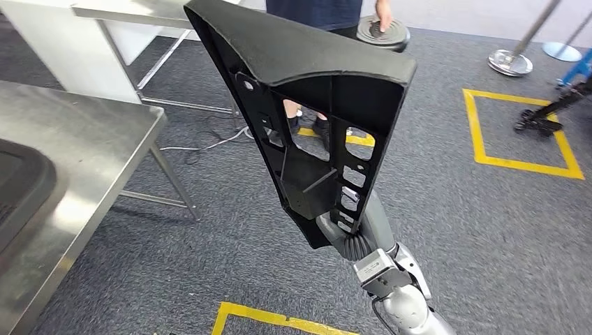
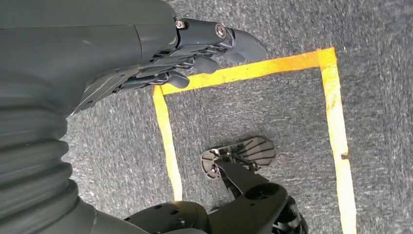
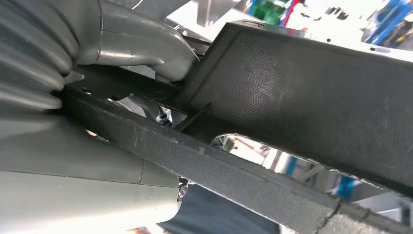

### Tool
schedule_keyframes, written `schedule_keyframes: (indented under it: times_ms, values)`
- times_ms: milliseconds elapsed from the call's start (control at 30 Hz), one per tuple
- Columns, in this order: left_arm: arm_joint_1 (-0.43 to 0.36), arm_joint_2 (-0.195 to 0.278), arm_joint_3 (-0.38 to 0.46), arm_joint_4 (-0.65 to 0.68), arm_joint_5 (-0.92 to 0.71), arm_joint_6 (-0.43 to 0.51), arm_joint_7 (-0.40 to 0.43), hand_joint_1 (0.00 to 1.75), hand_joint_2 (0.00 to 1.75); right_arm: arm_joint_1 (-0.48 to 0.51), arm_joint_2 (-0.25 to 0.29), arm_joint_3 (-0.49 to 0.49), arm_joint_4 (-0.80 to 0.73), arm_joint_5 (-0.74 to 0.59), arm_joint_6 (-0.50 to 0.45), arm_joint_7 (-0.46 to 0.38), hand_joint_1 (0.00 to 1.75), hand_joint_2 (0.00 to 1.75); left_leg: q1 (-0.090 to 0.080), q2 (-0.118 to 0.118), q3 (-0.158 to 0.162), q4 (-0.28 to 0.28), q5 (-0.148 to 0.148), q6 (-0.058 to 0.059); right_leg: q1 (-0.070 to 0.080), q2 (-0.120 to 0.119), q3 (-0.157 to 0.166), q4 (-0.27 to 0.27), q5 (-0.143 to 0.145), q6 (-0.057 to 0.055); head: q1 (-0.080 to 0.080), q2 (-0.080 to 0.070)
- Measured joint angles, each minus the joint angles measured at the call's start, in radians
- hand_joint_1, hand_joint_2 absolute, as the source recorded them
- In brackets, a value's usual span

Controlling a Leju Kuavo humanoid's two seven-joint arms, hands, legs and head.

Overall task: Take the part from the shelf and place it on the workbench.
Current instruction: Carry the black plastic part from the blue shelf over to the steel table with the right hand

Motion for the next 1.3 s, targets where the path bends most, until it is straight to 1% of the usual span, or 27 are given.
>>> schedule_keyframes:
  times_ms: [67,133,200,267,333,367,400,433,500,533,567,633,667,733,800,867,900,933,967,1000,1033,1100,1133,1167,1200,1233,1300]
  values:
    - [-0.004,0.000,0.000,0.000,0.000,-0.004,0.001,0.00,1.75,-0.003,0.000,0.000,-0.001,0.010,-0.004,0.000,1.75,1.75,-0.001,-0.022,-0.008,-0.003,0.009,-0.014,0.000,0.020,0.024,-0.051,0.019,-0.009,0.000,0.000]
    - [-0.004,0.001,0.000,0.000,0.000,-0.005,0.007,0.00,1.75,-0.013,0.002,0.003,-0.001,0.023,-0.009,0.004,1.75,1.75,0.001,-0.035,-0.016,-0.010,0.019,-0.028,0.002,-0.004,0.023,-0.052,0.028,-0.026,0.000,0.000]
    - [-0.006,0.002,0.000,0.000,-0.001,-0.006,0.014,0.00,1.75,-0.031,0.006,0.006,-0.001,0.034,-0.014,0.011,1.75,1.75,-0.002,0.014,-0.032,0.017,0.000,-0.037,-0.001,-0.031,0.022,-0.056,0.036,-0.040,-0.005,0.000]
    - [-0.015,0.002,0.000,-0.001,-0.003,-0.006,0.017,0.00,1.75,-0.044,0.008,0.007,-0.001,0.038,-0.019,0.018,1.75,1.75,-0.005,0.090,-0.078,0.124,-0.064,-0.040,0.003,-0.061,0.021,-0.057,0.037,-0.050,-0.011,0.000]
    - [-0.026,0.000,0.000,-0.002,-0.006,-0.005,0.024,0.00,1.75,-0.055,0.007,0.007,0.003,0.036,-0.024,0.026,1.75,1.75,-0.004,0.115,-0.130,0.252,-0.122,-0.043,0.010,-0.095,0.019,-0.057,0.037,-0.055,-0.013,0.000]
    - [-0.030,0.000,0.000,-0.002,-0.008,-0.004,0.030,0.00,1.75,-0.062,0.006,0.007,0.006,0.033,-0.028,0.029,1.75,1.75,-0.004,0.118,-0.137,0.279,-0.129,-0.044,0.012,-0.111,0.019,-0.057,0.037,-0.056,-0.013,0.000]
    - [-0.033,0.000,0.000,-0.002,-0.009,-0.002,0.038,0.00,1.75,-0.070,0.005,0.005,0.010,0.028,-0.033,0.031,1.75,1.75,-0.004,0.120,-0.124,0.267,-0.118,-0.043,0.013,-0.126,0.019,-0.057,0.037,-0.056,-0.013,0.000]
    - [-0.037,-0.001,0.000,-0.003,-0.010,0.000,0.044,0.00,1.75,-0.078,0.003,0.002,0.013,0.024,-0.039,0.032,1.75,1.75,-0.004,0.127,-0.090,0.217,-0.094,-0.042,0.013,-0.140,0.019,-0.056,0.036,-0.056,-0.013,0.000]
    - [-0.044,-0.001,0.001,-0.005,-0.010,0.002,0.051,0.00,1.75,-0.091,-0.001,-0.009,0.015,0.016,-0.053,0.031,1.75,1.75,-0.010,0.166,-0.009,0.083,-0.048,-0.035,0.018,-0.163,0.021,-0.056,0.034,-0.054,-0.014,0.000]
    - [-0.049,-0.001,0.002,-0.007,-0.010,0.003,0.050,0.00,1.75,-0.096,-0.004,-0.016,0.015,0.013,-0.059,0.031,1.75,1.75,-0.014,0.181,0.015,0.037,-0.036,-0.028,0.022,-0.173,0.021,-0.055,0.033,-0.052,-0.013,0.000]
    - [-0.053,-0.002,0.003,-0.008,-0.009,0.003,0.047,0.00,1.75,-0.099,-0.008,-0.023,0.015,0.011,-0.064,0.031,1.75,1.75,-0.019,0.190,0.025,0.014,-0.032,-0.022,0.026,-0.182,0.021,-0.054,0.032,-0.049,-0.012,0.000]
    - [-0.056,-0.003,0.007,-0.010,-0.007,0.003,0.040,0.00,1.75,-0.103,-0.018,-0.038,0.014,0.008,-0.071,0.029,1.75,1.75,-0.023,0.171,0.021,0.007,-0.031,-0.008,0.029,-0.202,0.022,-0.055,0.030,-0.042,-0.010,0.000]
    - [-0.055,-0.004,0.009,-0.010,-0.006,0.003,0.039,0.00,1.75,-0.103,-0.023,-0.045,0.013,0.006,-0.073,0.029,1.75,1.75,-0.021,0.159,0.020,0.003,-0.028,-0.002,0.027,-0.196,0.020,-0.052,0.027,-0.036,-0.010,0.000]
    - [-0.054,-0.007,0.014,-0.010,-0.005,0.003,0.042,0.00,1.75,-0.101,-0.031,-0.061,0.007,0.002,-0.075,0.027,1.75,1.75,-0.013,0.135,0.020,-0.004,-0.020,0.012,0.022,-0.138,-0.003,-0.007,0.002,-0.030,-0.009,0.000]
    - [-0.056,-0.011,0.017,-0.010,-0.004,0.003,0.045,0.00,1.75,-0.096,-0.041,-0.073,0.003,-0.003,-0.076,0.026,1.75,1.75,-0.008,0.110,0.016,-0.006,-0.014,0.021,0.016,-0.075,-0.063,0.114,-0.051,-0.032,-0.008,0.000]
    - [-0.055,-0.015,0.019,-0.010,-0.004,0.002,0.048,0.00,1.75,-0.088,-0.048,-0.081,0.002,-0.005,-0.077,0.025,1.75,1.75,-0.006,0.079,0.012,-0.005,-0.011,0.022,0.011,-0.062,-0.119,0.224,-0.085,-0.028,-0.005,0.000]
    - [-0.053,-0.017,0.020,-0.010,-0.004,0.002,0.049,0.00,1.75,-0.085,-0.051,-0.084,0.002,-0.005,-0.077,0.025,1.75,1.75,-0.004,0.063,0.010,-0.005,-0.010,0.021,0.007,-0.061,-0.124,0.230,-0.080,-0.020,-0.004,0.000]
    - [-0.052,-0.019,0.021,-0.010,-0.004,0.001,0.050,0.00,1.75,-0.083,-0.053,-0.087,0.002,-0.005,-0.077,0.025,1.75,1.75,-0.002,0.046,0.010,-0.005,-0.008,0.019,0.002,-0.058,-0.109,0.196,-0.060,-0.009,-0.004,0.000]
    - [-0.051,-0.020,0.022,-0.010,-0.004,0.001,0.050,0.00,1.75,-0.082,-0.054,-0.090,0.002,-0.005,-0.077,0.025,1.75,1.75,0.001,0.030,0.009,-0.004,-0.006,0.015,-0.004,-0.045,-0.076,0.128,-0.029,0.005,-0.003,0.000]
    - [-0.051,-0.020,0.023,-0.010,-0.004,0.001,0.051,0.00,1.75,-0.082,-0.055,-0.091,0.001,-0.005,-0.077,0.025,1.75,1.75,0.003,0.015,0.008,-0.002,-0.005,0.009,-0.011,-0.017,-0.041,0.055,-0.002,0.016,-0.002,0.000]
    - [-0.051,-0.021,0.024,-0.010,-0.004,0.001,0.051,0.00,1.75,-0.082,-0.056,-0.092,0.000,-0.005,-0.077,0.025,1.75,1.75,0.003,0.002,0.005,-0.001,-0.003,0.002,-0.016,0.004,-0.013,-0.003,0.018,0.020,-0.002,0.000]
    - [-0.050,-0.020,0.025,-0.010,-0.004,0.001,0.052,0.00,1.75,-0.081,-0.056,-0.092,-0.001,-0.005,-0.077,0.024,1.75,1.75,0.001,-0.020,-0.004,-0.004,0.005,-0.014,-0.017,0.024,0.008,-0.047,0.032,0.012,-0.001,0.000]
    - [-0.048,-0.020,0.025,-0.010,-0.004,0.001,0.052,0.00,1.75,-0.081,-0.057,-0.092,-0.001,-0.005,-0.077,0.024,1.75,1.75,0.002,-0.030,-0.008,-0.009,0.010,-0.021,-0.014,0.011,0.009,-0.047,0.036,0.003,-0.002,0.000]
    - [-0.045,-0.019,0.025,-0.009,-0.004,0.001,0.052,0.00,1.75,-0.081,-0.057,-0.092,-0.001,-0.005,-0.077,0.024,1.75,1.75,0.004,-0.031,-0.010,-0.012,0.014,-0.027,-0.014,0.000,0.008,-0.047,0.039,-0.004,-0.003,0.000]
    - [-0.042,-0.019,0.025,-0.009,-0.004,0.001,0.052,0.00,1.75,-0.082,-0.057,-0.092,-0.002,-0.005,-0.077,0.024,1.75,1.75,0.002,-0.010,-0.013,-0.008,0.012,-0.031,-0.015,-0.011,0.008,-0.049,0.041,-0.010,-0.004,0.000]
    - [-0.040,-0.019,0.025,-0.009,-0.004,0.001,0.053,0.00,1.75,-0.082,-0.056,-0.092,-0.002,-0.005,-0.078,0.024,1.75,1.75,0.000,0.023,-0.023,0.012,-0.002,-0.034,-0.015,-0.025,0.009,-0.050,0.043,-0.016,-0.008,0.000]
    - [-0.042,-0.020,0.025,-0.009,-0.004,0.001,0.053,0.00,1.75,-0.082,-0.055,-0.093,-0.004,-0.005,-0.078,0.024,1.75,1.75,-0.004,0.097,-0.069,0.116,-0.060,-0.037,-0.011,-0.053,0.010,-0.051,0.043,-0.028,-0.015,0.000]
